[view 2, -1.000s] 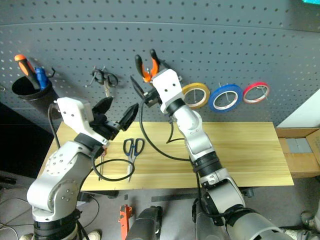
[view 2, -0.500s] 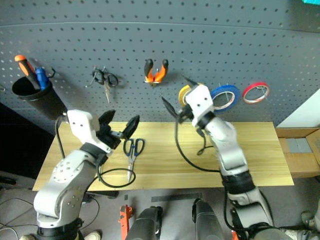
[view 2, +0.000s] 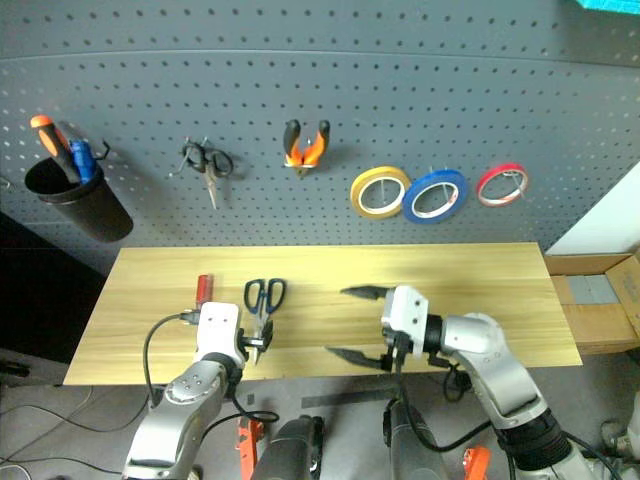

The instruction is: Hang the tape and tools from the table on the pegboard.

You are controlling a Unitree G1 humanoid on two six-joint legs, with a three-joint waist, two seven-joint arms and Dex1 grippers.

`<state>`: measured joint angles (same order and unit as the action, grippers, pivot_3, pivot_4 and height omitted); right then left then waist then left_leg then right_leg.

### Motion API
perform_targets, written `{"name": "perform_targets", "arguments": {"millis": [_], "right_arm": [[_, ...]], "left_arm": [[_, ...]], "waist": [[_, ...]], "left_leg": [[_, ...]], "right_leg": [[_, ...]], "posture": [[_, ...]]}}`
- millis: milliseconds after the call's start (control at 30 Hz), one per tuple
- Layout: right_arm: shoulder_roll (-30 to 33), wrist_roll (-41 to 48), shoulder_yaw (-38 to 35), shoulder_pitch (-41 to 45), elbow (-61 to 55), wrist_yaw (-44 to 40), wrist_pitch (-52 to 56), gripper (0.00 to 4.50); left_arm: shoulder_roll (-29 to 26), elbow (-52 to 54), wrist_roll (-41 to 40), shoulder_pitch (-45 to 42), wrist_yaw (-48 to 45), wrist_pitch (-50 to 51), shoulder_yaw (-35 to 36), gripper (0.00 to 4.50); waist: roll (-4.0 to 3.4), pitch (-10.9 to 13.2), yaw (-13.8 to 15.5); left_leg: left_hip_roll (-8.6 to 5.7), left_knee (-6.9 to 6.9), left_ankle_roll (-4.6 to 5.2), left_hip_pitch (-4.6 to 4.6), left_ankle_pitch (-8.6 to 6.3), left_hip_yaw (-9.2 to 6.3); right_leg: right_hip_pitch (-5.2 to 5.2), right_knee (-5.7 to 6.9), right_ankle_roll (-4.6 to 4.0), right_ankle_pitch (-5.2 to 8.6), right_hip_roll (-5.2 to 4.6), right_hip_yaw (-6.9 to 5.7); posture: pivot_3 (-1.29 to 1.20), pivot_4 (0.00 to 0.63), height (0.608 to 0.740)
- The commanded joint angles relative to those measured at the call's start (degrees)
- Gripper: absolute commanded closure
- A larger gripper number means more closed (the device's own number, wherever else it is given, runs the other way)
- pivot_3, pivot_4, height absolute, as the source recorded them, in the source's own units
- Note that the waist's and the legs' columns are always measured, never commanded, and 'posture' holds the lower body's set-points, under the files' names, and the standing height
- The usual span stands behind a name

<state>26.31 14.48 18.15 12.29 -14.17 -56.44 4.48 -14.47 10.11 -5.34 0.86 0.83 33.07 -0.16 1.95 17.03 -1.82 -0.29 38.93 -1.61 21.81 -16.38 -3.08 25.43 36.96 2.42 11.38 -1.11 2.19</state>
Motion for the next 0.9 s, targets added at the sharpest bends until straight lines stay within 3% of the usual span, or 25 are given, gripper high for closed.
{"name": "perform_targets", "arguments": {"millis": [33, 400, 500, 800, 900], "right_arm": [[-1.1, -1.12, 1.54, 0.66, 2.08, -1.62, -4.48, 0.05], [-2.96, -4.19, 4.06, 2.58, 9.23, -3.37, -8.41, 0.05], [-3.73, -4.65, 3.5, 3.7, 11.38, -2.66, -8.48, 0.0], [-5.13, -4.16, 2.75, 5.07, 12.63, -1.7, -7.25, 0.0], [-5.26, -4.2, 2.53, 5.43, 13.03, -1.91, -7.35, 0.0]], "left_arm": [[0.9, -3.62, 2.25, -1.6, 0.03, -2.05, -0.87, 0.0], [0.5, -13.72, 3.4, -7.22, -1.38, -1.17, 0.39, 0.0], [0.36, -12.59, 3.98, -7.13, -1.15, 1.28, 0.48, 0.61], [1.88, -9.52, 5.03, -6.34, -0.07, 5.24, 0.7, 3.75], [1.94, -9.27, 5.06, -6.05, 0.11, 5.49, 0.92, 3.92]], "waist": [[0.02, 0.03, -0.04], [0.03, 0.1, -0.11], [0.01, 0.11, -0.23], [-0.02, 0.16, -0.5], [-0.04, 0.17, -0.49]], "left_leg": [[0.02, 0.0, 0.0, -0.04, 0.0, 0.01], [0.06, -0.02, 0.0, -0.06, 0.0, -0.04], [0.07, -0.03, 0.0, -0.09, 0.0, -0.04], [0.08, -0.06, -0.01, -0.09, -0.01, -0.15], [0.08, -0.06, -0.01, -0.1, -0.01, -0.17]], "right_leg": [[-0.04, -0.02, 0.01, 0.0, 0.0, 0.02], [-0.05, 0.0, -0.07, -0.06, -0.08, 0.06], [-0.05, 0.0, 0.02, 0.0, -0.07, 0.07], [-0.05, -0.01, 0.03, 0.01, -0.07, 0.08], [-0.05, -0.01, 0.03, 0.01, -0.08, 0.09]], "posture": [[-0.03, 0.298, 0.74], [-0.05, 0.32, 0.74], [-0.05, 0.32, 0.74], [-0.04, 0.323, 0.74], [-0.04, 0.32, 0.74]]}}
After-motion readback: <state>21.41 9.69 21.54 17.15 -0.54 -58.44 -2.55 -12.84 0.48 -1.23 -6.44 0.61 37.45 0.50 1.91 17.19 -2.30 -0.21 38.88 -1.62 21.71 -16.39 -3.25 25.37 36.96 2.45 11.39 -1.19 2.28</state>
